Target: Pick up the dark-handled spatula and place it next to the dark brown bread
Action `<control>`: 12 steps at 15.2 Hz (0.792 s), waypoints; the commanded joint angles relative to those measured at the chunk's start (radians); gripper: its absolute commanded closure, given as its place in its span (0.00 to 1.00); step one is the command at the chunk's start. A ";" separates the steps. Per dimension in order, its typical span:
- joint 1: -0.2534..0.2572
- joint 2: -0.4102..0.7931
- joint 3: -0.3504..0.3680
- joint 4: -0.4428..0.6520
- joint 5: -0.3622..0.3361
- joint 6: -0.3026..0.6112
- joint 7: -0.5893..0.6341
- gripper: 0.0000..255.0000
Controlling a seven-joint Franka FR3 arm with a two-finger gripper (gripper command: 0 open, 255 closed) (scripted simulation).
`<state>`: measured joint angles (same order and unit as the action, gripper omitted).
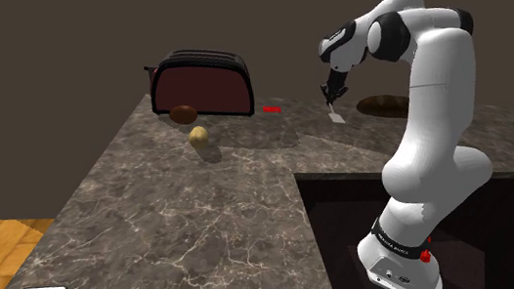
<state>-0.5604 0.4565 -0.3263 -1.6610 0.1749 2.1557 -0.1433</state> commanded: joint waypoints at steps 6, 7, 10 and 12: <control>0.000 0.010 0.003 -0.013 0.005 0.023 -0.002 1.00; 0.000 0.010 0.003 -0.013 0.005 0.023 -0.002 1.00; 0.000 0.010 0.003 -0.012 0.005 0.023 -0.002 0.00; 0.000 0.010 0.003 -0.012 0.005 0.023 -0.002 0.00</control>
<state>-0.5605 0.4668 -0.3235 -1.6735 0.1796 2.1786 -0.1452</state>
